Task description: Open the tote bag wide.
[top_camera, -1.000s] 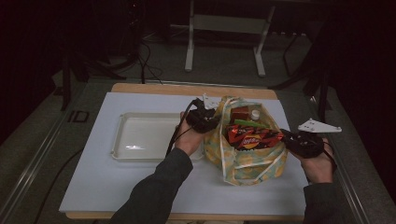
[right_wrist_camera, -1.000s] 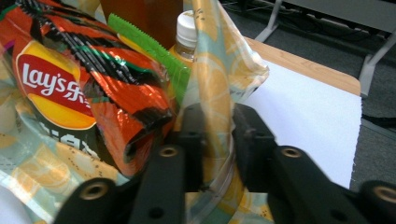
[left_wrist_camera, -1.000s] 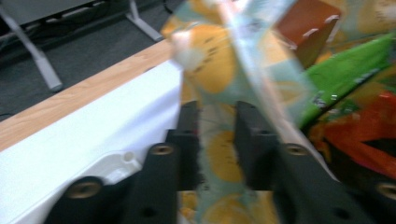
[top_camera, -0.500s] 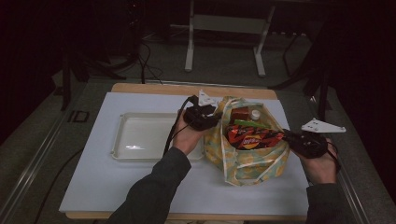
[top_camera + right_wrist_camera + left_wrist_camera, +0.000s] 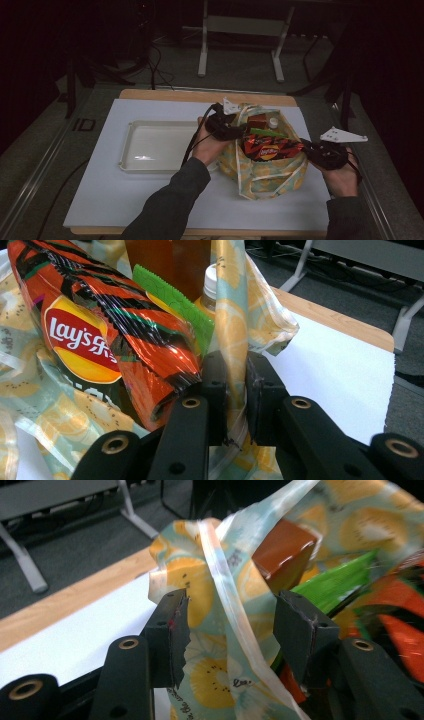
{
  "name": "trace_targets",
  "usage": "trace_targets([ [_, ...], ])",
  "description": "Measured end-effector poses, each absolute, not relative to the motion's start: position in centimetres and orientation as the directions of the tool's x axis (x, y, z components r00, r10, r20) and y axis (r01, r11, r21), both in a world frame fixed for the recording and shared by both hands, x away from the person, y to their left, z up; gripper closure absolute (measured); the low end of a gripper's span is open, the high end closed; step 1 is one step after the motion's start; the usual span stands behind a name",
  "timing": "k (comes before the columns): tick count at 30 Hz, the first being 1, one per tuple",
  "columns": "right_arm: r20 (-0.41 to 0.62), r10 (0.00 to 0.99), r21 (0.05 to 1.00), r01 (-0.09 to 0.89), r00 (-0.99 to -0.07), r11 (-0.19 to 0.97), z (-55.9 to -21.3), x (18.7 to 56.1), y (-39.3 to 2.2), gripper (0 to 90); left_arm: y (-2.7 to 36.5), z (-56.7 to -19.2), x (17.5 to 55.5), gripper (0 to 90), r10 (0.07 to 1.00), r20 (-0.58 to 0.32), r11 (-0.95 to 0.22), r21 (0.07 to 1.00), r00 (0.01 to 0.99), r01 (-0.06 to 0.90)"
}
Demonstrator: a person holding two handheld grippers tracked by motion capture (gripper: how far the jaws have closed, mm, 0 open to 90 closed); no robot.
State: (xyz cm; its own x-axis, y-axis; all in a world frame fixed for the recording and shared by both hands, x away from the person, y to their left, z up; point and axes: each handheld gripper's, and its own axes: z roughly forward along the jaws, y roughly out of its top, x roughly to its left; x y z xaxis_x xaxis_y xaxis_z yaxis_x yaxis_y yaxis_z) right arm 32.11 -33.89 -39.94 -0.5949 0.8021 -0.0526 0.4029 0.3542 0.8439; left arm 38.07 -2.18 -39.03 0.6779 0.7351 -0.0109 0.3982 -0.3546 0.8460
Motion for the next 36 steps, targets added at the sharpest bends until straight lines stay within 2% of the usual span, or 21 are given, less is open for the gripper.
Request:
trace_targets([
  [5, -0.054, 0.802, 0.844, 0.402, -0.595, 0.356, -40.0, 32.2, -33.9, 79.7, -2.5, -39.3, 38.6, 51.1, 0.760, -0.021, -0.345, 0.834, 0.649, 0.431],
  [12, -0.053, 0.802, 0.845, 0.402, -0.594, 0.354, -39.9, 32.1, -34.0, 79.8, -2.5, -39.3, 38.8, 69.3, 0.777, 0.002, -0.360, 0.822, 0.630, 0.442],
  [16, -0.059, 0.805, 0.844, 0.401, -0.590, 0.356, -39.9, 32.1, -34.1, 80.6, -2.2, -39.3, 38.8, 86.8, 0.777, 0.019, -0.367, 0.825, 0.629, 0.430],
  [17, -0.059, 0.808, 0.844, 0.403, -0.587, 0.355, -39.9, 32.2, -34.2, 81.2, -2.1, -39.3, 38.9, 88.3, 0.779, 0.020, -0.365, 0.827, 0.627, 0.427],
  [26, -0.085, 0.849, 0.840, 0.421, -0.521, 0.343, -40.0, 32.9, -34.9, 85.3, -0.8, -39.8, 40.4, 89.0, 0.814, 0.012, -0.333, 0.829, 0.580, 0.450],
  [36, -0.070, 0.899, 0.853, 0.442, -0.433, 0.279, -39.7, 33.5, -36.8, 86.6, 0.3, -39.3, 41.3, 89.1, 0.845, 0.019, -0.305, 0.838, 0.535, 0.452],
])
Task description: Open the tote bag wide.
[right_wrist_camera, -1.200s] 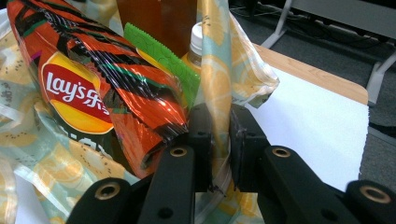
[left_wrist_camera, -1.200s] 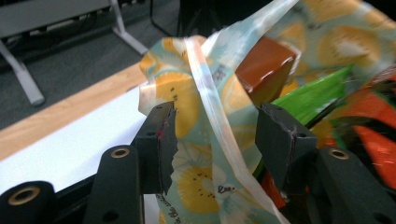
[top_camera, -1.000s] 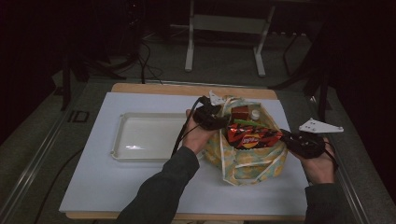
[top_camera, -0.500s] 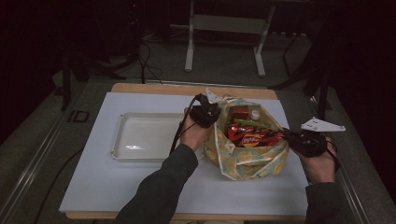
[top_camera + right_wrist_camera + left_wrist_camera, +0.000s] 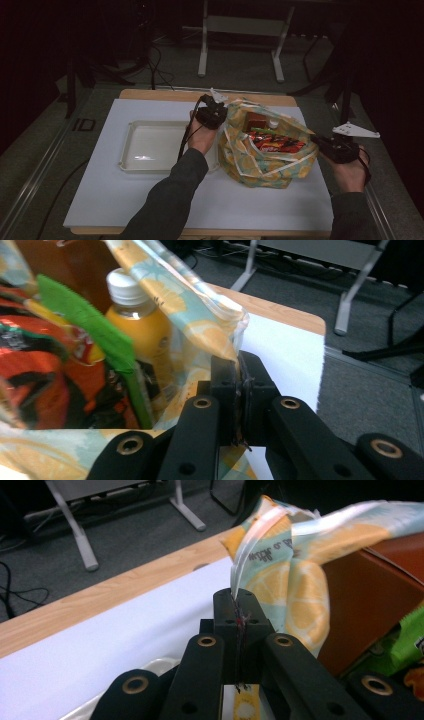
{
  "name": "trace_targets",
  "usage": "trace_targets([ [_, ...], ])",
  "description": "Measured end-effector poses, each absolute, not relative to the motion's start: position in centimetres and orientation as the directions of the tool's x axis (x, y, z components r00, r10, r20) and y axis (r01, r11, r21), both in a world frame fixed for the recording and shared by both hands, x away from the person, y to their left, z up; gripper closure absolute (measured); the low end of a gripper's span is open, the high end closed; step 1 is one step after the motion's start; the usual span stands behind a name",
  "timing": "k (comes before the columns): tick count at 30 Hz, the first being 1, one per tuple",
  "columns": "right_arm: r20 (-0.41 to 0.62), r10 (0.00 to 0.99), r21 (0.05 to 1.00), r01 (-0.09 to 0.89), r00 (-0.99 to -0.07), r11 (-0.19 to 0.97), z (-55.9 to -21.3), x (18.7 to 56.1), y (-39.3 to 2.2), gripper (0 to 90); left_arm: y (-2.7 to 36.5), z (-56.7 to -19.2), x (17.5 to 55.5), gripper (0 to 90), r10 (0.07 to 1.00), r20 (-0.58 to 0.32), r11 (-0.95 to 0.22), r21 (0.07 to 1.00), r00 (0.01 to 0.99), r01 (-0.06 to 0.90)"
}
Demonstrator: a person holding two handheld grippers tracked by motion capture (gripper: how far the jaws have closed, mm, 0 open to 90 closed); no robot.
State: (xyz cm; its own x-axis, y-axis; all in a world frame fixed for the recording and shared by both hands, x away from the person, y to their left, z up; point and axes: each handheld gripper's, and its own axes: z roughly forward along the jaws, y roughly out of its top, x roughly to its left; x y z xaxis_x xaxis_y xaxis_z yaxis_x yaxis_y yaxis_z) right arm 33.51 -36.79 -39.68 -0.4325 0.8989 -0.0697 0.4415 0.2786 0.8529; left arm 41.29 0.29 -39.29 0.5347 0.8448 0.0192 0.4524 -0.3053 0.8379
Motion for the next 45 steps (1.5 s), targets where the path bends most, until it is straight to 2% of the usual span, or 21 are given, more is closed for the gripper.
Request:
trace_targets([
  [7, -0.037, 0.918, 0.856, 0.462, -0.395, 0.233, -40.3, 33.9, -37.4, 86.5, 0.3, -39.3, 41.4, 89.1, 0.848, 0.013, -0.293, 0.845, 0.530, 0.447],
  [18, -0.019, 0.895, 0.816, 0.510, -0.447, 0.272, -42.4, 35.4, -35.6, 84.5, -1.5, -40.9, 41.7, 88.9, 0.821, 0.027, -0.347, 0.817, 0.571, 0.460],
  [33, 0.005, 0.901, 0.776, 0.570, -0.434, 0.270, -44.3, 35.9, -35.9, 84.6, -1.6, -44.0, 42.5, 88.8, 0.840, 0.021, -0.379, 0.737, 0.542, 0.559],
  [45, 0.007, 0.886, 0.777, 0.560, -0.464, 0.287, -44.1, 36.1, -35.1, 80.9, -1.9, -45.8, 42.8, 88.9, 0.854, 0.050, -0.407, 0.684, 0.518, 0.605],
])
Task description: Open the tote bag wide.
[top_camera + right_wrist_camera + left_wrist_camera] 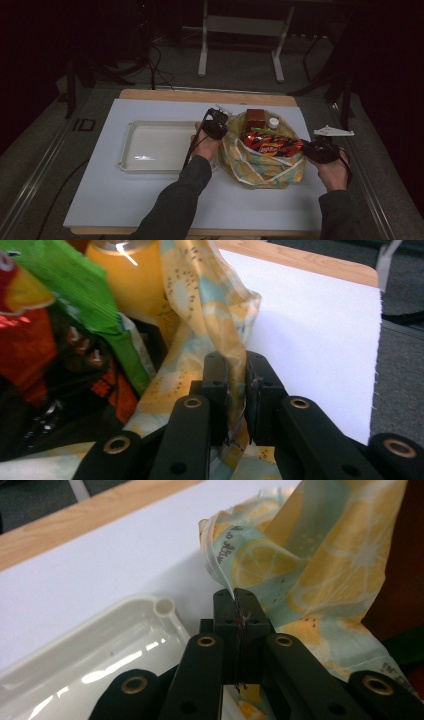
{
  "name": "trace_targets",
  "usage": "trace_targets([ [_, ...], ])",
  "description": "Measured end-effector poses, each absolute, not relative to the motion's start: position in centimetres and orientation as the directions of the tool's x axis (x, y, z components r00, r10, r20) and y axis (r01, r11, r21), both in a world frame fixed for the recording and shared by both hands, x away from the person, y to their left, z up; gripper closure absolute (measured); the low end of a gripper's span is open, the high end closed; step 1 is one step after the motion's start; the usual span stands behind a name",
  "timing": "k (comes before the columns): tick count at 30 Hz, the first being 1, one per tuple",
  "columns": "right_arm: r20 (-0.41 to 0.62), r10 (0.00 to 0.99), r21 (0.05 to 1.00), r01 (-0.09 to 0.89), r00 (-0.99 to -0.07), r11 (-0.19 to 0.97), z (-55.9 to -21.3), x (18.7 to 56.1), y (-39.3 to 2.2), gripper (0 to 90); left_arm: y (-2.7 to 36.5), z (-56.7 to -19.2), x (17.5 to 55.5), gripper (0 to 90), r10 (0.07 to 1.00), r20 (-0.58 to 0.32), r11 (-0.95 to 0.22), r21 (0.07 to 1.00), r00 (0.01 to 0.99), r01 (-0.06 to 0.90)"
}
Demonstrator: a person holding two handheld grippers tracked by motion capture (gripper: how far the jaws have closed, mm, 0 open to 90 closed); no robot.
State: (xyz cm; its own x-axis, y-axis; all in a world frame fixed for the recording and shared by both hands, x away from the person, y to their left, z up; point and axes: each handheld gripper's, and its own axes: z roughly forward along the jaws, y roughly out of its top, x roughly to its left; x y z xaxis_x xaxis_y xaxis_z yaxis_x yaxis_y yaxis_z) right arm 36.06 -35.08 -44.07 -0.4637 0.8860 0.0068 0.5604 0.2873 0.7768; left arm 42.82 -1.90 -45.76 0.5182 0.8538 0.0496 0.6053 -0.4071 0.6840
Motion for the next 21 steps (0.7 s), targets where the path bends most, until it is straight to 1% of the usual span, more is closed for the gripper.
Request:
trace_targets([
  [5, -0.019, 0.892, 0.759, 0.574, -0.451, 0.307, -44.3, 36.2, -34.9, 83.1, -2.2, -46.0, 42.5, 88.8, 0.845, 0.053, -0.419, 0.685, 0.533, 0.596],
  [9, -0.016, 0.906, 0.747, 0.597, -0.424, 0.293, -45.0, 36.4, -35.3, 84.1, -2.2, -45.9, 42.3, 88.7, 0.843, 0.050, -0.415, 0.692, 0.535, 0.591],
  [10, -0.013, 0.913, 0.732, 0.619, -0.407, 0.286, -45.6, 36.6, -35.6, 85.1, -2.0, -46.0, 42.4, 88.7, 0.846, 0.056, -0.420, 0.683, 0.531, 0.598],
  [16, 0.006, 0.928, 0.719, 0.647, -0.373, 0.256, -46.7, 36.7, -36.3, 86.1, -1.7, -46.6, 42.6, 88.8, 0.852, 0.061, -0.423, 0.665, 0.521, 0.615],
  [21, 0.016, 0.931, 0.730, 0.641, -0.364, 0.238, -46.9, 36.3, -36.8, 86.3, -1.3, -46.9, 42.6, 88.6, 0.858, 0.045, -0.410, 0.662, 0.512, 0.628],
])
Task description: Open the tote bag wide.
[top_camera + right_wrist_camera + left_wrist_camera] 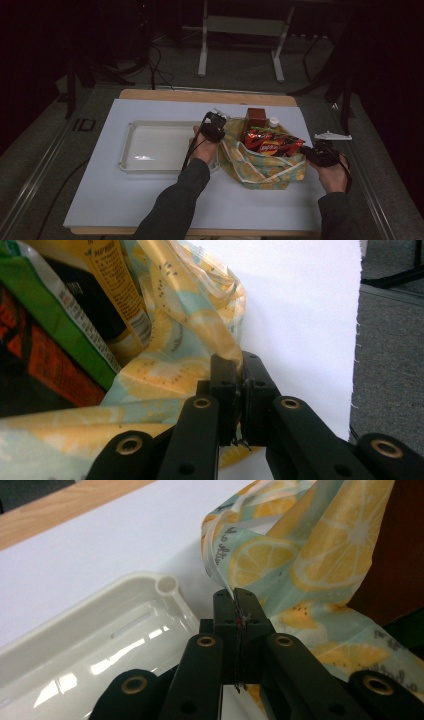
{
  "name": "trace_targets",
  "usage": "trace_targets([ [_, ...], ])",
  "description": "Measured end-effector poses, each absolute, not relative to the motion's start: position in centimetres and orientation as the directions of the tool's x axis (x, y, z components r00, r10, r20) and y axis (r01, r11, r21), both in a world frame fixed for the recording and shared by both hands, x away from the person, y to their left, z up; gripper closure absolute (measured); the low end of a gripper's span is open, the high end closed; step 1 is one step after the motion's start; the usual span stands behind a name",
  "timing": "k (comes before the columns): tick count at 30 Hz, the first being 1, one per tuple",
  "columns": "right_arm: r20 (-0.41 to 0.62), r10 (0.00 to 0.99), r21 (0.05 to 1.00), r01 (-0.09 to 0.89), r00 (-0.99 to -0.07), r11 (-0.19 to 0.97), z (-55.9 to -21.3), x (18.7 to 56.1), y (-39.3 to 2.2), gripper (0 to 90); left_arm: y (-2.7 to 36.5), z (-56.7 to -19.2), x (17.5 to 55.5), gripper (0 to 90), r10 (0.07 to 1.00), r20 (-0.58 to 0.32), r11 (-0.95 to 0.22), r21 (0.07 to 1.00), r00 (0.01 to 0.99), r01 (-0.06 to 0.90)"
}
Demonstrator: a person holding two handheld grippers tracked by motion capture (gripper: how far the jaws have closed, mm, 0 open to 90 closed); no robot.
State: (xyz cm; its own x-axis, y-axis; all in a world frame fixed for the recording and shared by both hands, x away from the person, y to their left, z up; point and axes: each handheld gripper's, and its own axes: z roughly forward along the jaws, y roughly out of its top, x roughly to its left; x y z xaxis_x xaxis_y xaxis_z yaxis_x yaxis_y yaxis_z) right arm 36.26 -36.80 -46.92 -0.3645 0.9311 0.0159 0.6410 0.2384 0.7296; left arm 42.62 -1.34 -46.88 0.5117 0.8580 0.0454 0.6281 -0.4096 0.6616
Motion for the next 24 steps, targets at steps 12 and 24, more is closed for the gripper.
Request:
trace_targets([
  [12, -0.028, 0.906, 0.776, 0.562, -0.423, 0.286, -46.5, 33.7, -36.6, 72.9, 0.6, -45.8, 41.0, 61.0, 0.812, -0.118, -0.314, 0.738, 0.572, 0.598],
  [24, -0.013, 0.891, 0.823, 0.501, -0.454, 0.267, -44.3, 30.5, -36.2, 59.4, 2.2, -44.1, 37.7, 57.8, 0.772, -0.208, -0.188, 0.828, 0.600, 0.528],
])
